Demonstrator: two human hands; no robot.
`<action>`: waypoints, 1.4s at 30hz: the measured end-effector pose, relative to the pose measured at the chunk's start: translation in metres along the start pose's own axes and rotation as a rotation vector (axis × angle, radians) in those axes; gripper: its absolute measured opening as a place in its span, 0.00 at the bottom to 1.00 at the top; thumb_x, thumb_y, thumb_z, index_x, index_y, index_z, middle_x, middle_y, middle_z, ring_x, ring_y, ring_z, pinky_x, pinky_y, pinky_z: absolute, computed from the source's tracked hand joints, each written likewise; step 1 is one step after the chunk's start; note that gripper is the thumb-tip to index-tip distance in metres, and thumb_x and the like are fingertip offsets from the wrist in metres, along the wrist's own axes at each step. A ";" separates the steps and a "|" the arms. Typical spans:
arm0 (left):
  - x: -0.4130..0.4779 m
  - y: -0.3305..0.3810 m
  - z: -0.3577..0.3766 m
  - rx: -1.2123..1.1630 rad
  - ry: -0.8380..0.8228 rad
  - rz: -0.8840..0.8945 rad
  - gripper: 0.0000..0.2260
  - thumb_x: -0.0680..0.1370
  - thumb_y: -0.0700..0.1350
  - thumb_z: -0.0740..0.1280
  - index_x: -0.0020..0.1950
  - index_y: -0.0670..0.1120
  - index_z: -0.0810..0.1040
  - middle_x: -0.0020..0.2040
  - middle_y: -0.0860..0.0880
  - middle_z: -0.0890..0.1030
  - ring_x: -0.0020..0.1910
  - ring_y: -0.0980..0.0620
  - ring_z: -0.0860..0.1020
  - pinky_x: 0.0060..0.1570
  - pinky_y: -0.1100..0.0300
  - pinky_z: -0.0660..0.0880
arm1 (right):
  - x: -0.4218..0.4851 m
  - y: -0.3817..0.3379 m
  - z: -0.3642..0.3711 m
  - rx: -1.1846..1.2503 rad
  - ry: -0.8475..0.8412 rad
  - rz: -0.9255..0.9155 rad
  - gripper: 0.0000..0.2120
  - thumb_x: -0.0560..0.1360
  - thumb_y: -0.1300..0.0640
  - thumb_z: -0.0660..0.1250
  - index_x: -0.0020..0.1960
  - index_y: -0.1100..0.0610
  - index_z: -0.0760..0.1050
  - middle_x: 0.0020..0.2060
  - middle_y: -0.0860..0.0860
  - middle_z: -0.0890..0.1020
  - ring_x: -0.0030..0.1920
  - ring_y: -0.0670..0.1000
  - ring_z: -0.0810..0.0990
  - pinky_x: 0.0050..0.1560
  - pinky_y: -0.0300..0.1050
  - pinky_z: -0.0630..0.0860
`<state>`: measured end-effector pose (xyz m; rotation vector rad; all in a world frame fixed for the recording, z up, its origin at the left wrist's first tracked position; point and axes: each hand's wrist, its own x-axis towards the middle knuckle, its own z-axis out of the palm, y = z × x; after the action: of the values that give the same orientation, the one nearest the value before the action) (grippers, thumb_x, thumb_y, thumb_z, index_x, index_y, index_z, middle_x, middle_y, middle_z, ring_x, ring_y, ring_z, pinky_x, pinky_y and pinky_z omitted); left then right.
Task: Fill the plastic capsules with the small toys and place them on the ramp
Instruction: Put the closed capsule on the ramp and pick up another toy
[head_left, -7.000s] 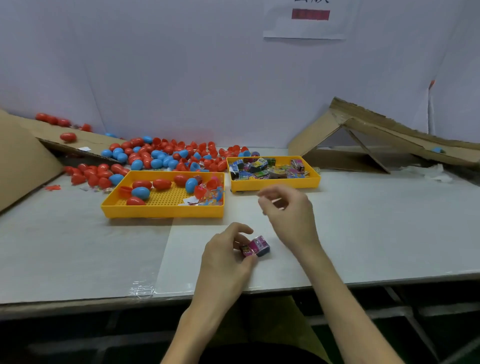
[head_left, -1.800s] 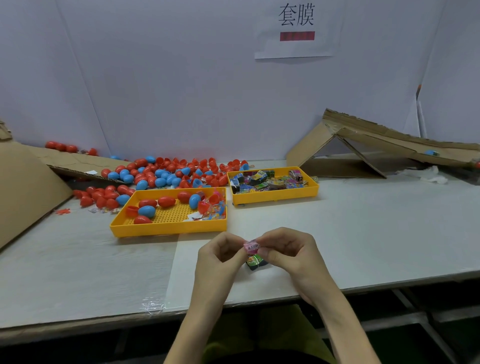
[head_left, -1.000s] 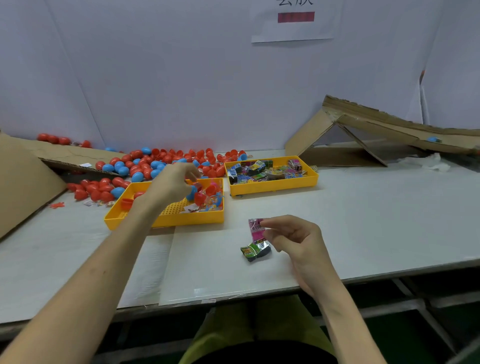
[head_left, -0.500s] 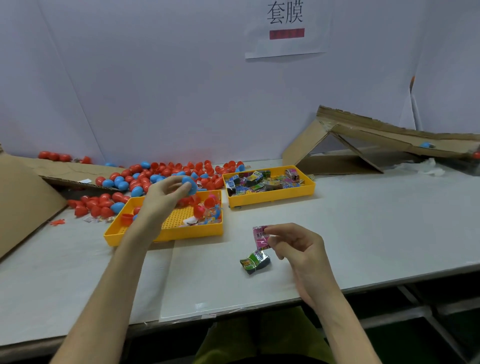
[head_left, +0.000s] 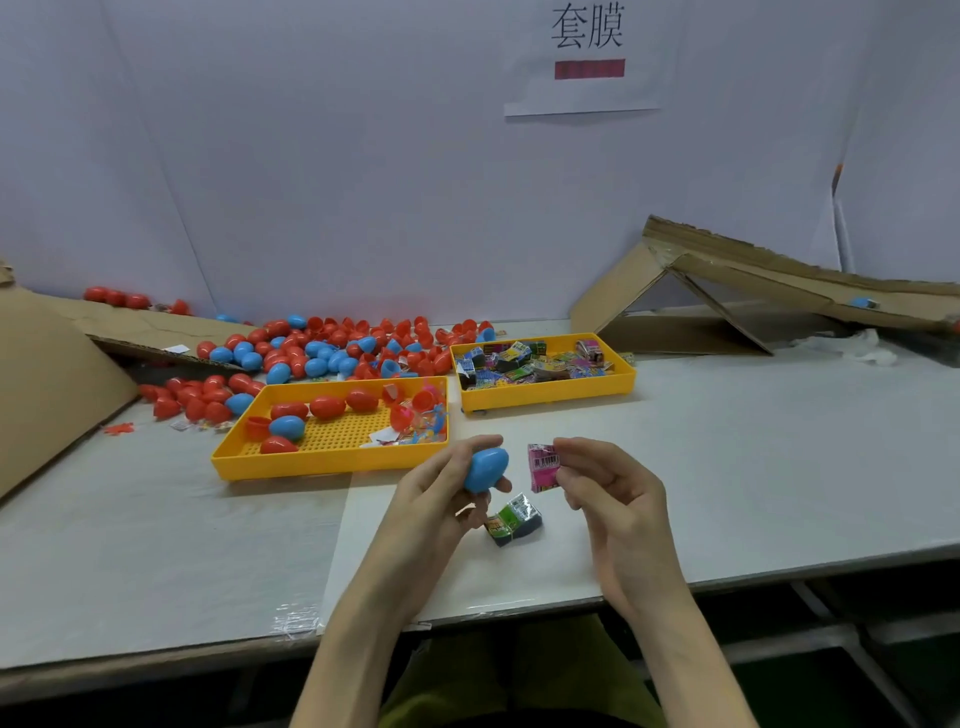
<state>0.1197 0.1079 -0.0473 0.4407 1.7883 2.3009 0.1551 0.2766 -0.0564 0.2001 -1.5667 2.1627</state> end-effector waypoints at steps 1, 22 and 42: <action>-0.001 -0.002 0.001 0.017 0.040 0.006 0.15 0.77 0.56 0.64 0.57 0.52 0.83 0.45 0.45 0.82 0.41 0.54 0.80 0.43 0.64 0.77 | 0.000 0.000 0.000 -0.005 -0.002 -0.005 0.21 0.74 0.73 0.67 0.46 0.47 0.87 0.45 0.51 0.87 0.46 0.45 0.84 0.41 0.32 0.77; -0.006 -0.013 0.002 0.253 0.070 0.087 0.14 0.76 0.60 0.60 0.48 0.60 0.84 0.44 0.56 0.81 0.35 0.60 0.76 0.37 0.67 0.75 | 0.000 0.003 0.003 -0.114 -0.115 0.015 0.14 0.71 0.60 0.68 0.49 0.45 0.86 0.49 0.49 0.87 0.50 0.46 0.84 0.42 0.35 0.77; -0.009 -0.010 0.006 0.300 0.104 0.160 0.16 0.72 0.63 0.64 0.48 0.53 0.82 0.36 0.57 0.80 0.32 0.60 0.75 0.34 0.69 0.73 | -0.003 0.004 0.005 -0.226 -0.093 -0.057 0.12 0.73 0.61 0.73 0.47 0.43 0.85 0.45 0.47 0.86 0.49 0.47 0.85 0.43 0.36 0.80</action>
<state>0.1295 0.1128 -0.0567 0.5370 2.2390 2.1954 0.1551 0.2706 -0.0595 0.2717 -1.8197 1.9396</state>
